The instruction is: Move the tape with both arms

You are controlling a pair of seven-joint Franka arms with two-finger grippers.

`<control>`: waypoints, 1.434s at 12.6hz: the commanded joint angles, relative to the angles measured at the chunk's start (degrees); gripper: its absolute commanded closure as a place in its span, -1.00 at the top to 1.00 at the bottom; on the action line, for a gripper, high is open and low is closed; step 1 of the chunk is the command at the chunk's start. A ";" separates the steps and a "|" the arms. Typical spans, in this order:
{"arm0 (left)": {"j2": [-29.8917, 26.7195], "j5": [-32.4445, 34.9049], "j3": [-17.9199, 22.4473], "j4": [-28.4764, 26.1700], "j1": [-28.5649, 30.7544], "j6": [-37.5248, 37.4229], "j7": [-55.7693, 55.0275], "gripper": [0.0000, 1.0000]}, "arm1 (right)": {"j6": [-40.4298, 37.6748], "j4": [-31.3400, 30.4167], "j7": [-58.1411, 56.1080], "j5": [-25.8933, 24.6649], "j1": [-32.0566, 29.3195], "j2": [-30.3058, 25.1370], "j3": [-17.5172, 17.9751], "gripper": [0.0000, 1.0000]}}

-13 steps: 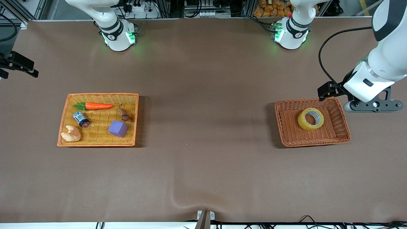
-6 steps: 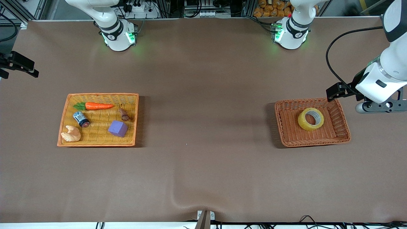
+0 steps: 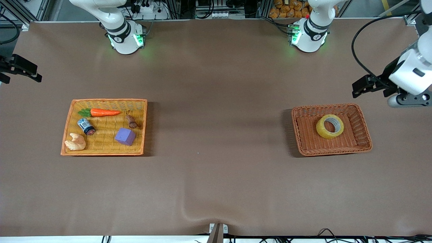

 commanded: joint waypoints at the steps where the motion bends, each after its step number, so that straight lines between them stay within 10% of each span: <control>1: -3.92 -2.54 3.55 -2.44 -2.30 -0.81 2.68 1.00 | -0.04 0.51 0.87 0.40 0.14 0.02 0.11 1.00; 7: -8.57 -2.72 18.40 -9.89 -15.31 3.30 3.20 1.00 | -0.04 0.42 0.87 0.13 0.32 0.02 0.11 1.00; 18: -3.93 -1.58 23.17 -5.52 -20.17 2.18 3.29 1.00 | 0.31 0.25 0.61 0.05 0.85 0.11 0.11 1.00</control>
